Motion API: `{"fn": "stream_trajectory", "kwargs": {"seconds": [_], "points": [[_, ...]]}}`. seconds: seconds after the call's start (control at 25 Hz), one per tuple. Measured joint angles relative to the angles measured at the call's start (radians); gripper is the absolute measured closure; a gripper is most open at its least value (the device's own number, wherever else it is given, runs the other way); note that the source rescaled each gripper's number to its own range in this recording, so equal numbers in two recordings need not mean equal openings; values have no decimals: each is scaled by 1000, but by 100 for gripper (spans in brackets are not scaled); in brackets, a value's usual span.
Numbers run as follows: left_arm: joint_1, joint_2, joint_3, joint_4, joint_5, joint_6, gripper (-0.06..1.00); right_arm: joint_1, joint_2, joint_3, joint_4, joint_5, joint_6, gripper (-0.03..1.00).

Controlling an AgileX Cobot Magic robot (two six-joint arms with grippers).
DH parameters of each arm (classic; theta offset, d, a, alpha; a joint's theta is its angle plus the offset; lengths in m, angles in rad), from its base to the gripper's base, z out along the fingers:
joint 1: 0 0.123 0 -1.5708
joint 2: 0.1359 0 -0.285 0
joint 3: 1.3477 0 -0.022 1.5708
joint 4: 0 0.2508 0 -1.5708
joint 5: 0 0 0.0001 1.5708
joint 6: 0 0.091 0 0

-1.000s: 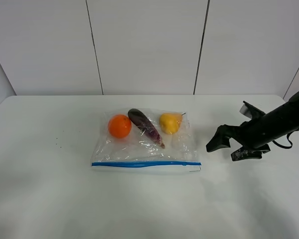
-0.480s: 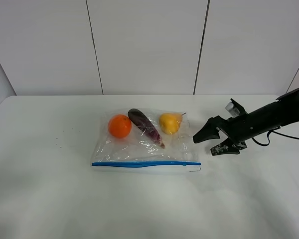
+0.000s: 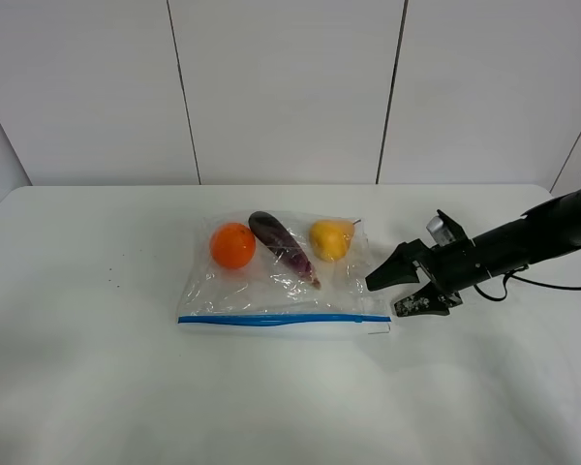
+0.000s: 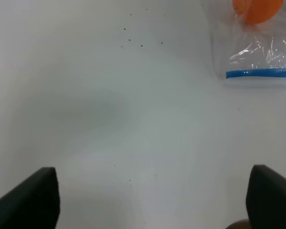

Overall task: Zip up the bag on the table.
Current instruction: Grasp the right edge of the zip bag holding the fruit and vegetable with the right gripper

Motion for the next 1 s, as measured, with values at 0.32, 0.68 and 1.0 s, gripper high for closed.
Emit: {"fn": "stream_trajectory", "kwargs": {"seconds": [0.32,0.68,1.0], "points": [[0,0,0,0,0,0,-6,0,24,0,64,16,-43,-3],[0,0,0,0,0,0,-6,12,62,-1,123,44,-78,-3],[0,0,0,0,0,0,-6,72,62,-1,118,33,-91,-3]]}}
